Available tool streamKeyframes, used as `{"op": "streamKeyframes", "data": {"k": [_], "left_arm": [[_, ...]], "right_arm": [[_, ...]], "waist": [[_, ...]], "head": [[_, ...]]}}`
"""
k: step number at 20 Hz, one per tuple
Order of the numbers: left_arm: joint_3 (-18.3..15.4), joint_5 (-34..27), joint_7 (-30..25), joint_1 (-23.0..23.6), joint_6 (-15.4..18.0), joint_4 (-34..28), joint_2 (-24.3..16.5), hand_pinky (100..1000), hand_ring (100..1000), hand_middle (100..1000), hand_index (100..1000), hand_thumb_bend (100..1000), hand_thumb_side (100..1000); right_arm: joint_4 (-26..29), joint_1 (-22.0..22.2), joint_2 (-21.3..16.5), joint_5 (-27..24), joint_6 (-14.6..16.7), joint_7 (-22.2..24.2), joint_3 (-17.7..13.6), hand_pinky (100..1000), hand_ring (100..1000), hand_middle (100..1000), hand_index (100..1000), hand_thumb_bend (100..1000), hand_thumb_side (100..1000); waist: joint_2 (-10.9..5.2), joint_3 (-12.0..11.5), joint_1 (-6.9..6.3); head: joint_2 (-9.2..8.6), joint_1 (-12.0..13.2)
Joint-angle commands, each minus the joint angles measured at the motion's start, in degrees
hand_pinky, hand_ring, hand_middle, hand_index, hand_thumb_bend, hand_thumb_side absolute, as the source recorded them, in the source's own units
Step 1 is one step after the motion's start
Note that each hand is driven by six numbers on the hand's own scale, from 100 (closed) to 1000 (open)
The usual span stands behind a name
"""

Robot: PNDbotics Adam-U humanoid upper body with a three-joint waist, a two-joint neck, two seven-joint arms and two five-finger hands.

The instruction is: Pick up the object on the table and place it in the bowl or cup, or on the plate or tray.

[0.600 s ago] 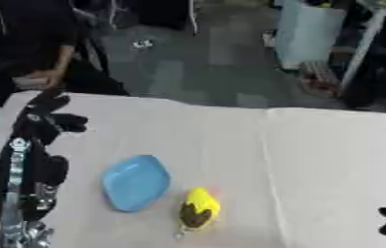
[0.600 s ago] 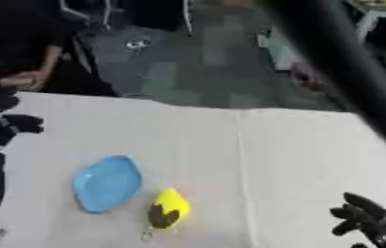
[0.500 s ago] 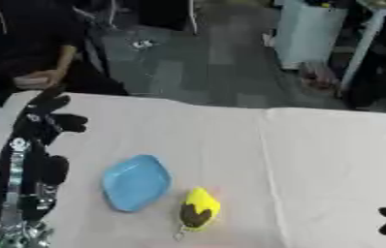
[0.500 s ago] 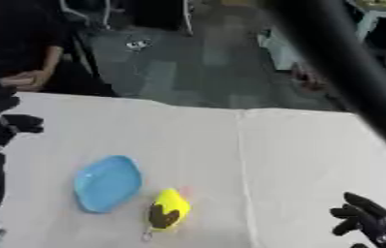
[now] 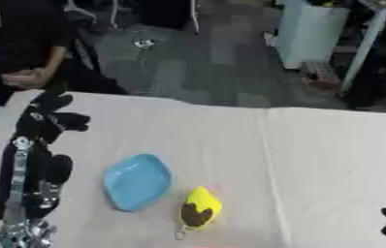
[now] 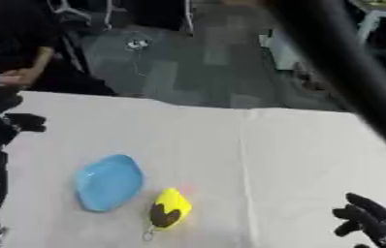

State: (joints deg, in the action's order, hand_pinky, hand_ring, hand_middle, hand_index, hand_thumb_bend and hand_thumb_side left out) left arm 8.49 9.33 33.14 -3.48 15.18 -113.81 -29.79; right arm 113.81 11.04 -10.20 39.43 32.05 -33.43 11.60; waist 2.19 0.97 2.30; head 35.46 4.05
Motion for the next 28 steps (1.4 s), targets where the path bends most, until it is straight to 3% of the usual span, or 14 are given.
{"op": "streamKeyframes", "data": {"k": [1, 3, 7, 11, 12, 13, 18, 21, 28], "left_arm": [[-1.2, 3.1, -0.1, -0.2, -2.5, -0.8, -2.0, 541, 618, 855, 814, 662, 866], [-1.4, 6.2, -0.9, -0.2, -5.1, -0.8, -2.6, 554, 624, 857, 820, 683, 849], [-0.4, 14.0, -5.3, -0.2, -9.9, -0.8, -4.4, 578, 636, 851, 816, 640, 863], [2.4, 19.7, -8.6, -0.6, -10.2, -0.8, -6.5, 585, 636, 839, 807, 617, 851], [3.1, 20.3, -9.3, -0.6, -10.2, -0.8, -7.1, 585, 636, 839, 807, 673, 831], [3.9, 20.8, -10.1, -0.7, -10.3, -0.8, -7.8, 590, 641, 840, 809, 616, 858], [7.8, 21.8, -16.1, -2.0, -12.0, -0.8, -11.2, 605, 654, 845, 812, 613, 875], [9.2, 21.9, -19.5, -3.8, -13.1, -0.8, -11.6, 623, 667, 857, 819, 611, 890], [12.4, 22.5, -27.8, -9.1, -15.7, -0.8, -12.2, 640, 680, 859, 821, 608, 892]], "right_arm": [[0.8, -0.4, -0.3, 0.1, 0.1, -0.4, -0.5, 373, 589, 748, 789, 100, 903], [0.8, -0.5, -0.3, -0.2, 0.0, -0.7, -1.0, 374, 589, 748, 791, 100, 903], [0.8, -0.5, -0.5, -0.7, 0.2, -0.9, -1.5, 375, 589, 748, 791, 100, 900], [0.8, -0.6, -0.8, -1.1, 0.5, -0.8, -1.7, 375, 590, 747, 791, 100, 899], [0.8, -0.6, -0.9, -1.2, 0.5, -0.8, -1.8, 375, 590, 747, 791, 100, 899], [0.8, -0.6, -1.0, -1.4, 0.6, -0.8, -1.8, 376, 590, 747, 791, 100, 898], [0.8, -0.9, -1.3, -2.0, 0.9, -0.3, -1.9, 375, 590, 748, 793, 100, 887], [0.8, -1.0, -1.3, -2.2, 0.9, 0.0, -1.8, 374, 590, 748, 793, 100, 899], [0.8, -1.1, -1.5, -2.5, 1.2, 0.4, -1.7, 376, 590, 747, 788, 100, 897]], "waist": [[-0.3, -0.1, -0.07], [-0.3, -0.1, -0.06], [-0.35, 0.1, -0.15], [-0.43, 0.4, -0.27], [-0.45, 0.5, -0.3], [-0.45, 0.7, -0.35], [-0.37, 1.2, -0.5], [-0.3, 1.5, -0.55], [-0.45, 1.7, -0.6]], "head": [[0.84, -0.5], [1.76, -1.0], [2.76, -1.1], [2.61, -0.7], [2.52, -0.6], [2.4, -0.4], [1.5, 0.6], [0.1, 0.9], [-0.28, 1.9]]}}
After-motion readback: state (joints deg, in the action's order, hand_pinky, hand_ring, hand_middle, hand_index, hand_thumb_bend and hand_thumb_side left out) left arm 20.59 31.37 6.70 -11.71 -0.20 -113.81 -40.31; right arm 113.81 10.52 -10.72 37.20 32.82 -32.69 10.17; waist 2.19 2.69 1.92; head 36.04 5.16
